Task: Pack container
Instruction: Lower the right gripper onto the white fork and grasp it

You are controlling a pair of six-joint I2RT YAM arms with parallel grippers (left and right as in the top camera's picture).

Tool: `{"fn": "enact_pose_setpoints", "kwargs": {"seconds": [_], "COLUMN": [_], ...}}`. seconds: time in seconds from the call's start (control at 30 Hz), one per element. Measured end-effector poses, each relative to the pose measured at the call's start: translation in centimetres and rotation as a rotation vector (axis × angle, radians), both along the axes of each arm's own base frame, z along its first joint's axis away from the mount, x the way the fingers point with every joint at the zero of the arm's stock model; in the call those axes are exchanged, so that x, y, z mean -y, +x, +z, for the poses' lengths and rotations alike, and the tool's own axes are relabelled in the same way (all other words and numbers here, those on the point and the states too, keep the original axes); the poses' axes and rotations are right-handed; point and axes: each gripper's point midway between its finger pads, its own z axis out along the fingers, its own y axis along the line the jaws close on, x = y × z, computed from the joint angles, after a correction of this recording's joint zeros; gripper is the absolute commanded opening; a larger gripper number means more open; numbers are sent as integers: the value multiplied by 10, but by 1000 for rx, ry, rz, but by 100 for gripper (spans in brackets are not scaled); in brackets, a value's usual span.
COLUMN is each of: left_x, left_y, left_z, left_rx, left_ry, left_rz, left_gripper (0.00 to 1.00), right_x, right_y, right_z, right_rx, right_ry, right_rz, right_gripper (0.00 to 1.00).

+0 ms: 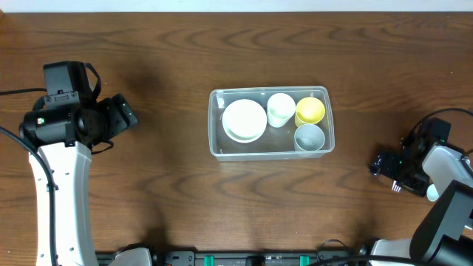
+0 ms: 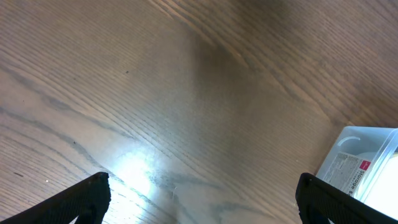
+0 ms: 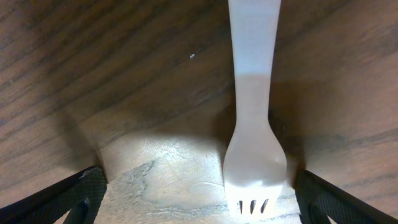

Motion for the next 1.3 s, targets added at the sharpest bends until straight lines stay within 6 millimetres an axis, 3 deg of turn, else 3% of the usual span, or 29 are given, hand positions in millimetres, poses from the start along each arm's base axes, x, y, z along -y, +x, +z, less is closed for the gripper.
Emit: {"fn": "enact_pose_setpoints", "kwargs": {"seconds": [0.13, 0.37, 0.8, 1.3], "left_x": [0, 0, 0, 0], "left_y": [0, 0, 0, 0], "left_z": [0, 0, 0, 0], "left_rx": [0, 0, 0, 0], "left_ry": [0, 0, 0, 0], "left_rz": [0, 0, 0, 0], "left_gripper": [95, 95, 95, 95], "right_x": [2, 5, 6, 6], "right_y": [4, 11, 13, 13], "right_z": [-1, 0, 0, 0], "right_rx": [-2, 13, 19, 19], "right_ry": [1, -6, -10, -10], "right_rz": [5, 6, -6, -10], "right_gripper": [93, 66, 36, 27]}}
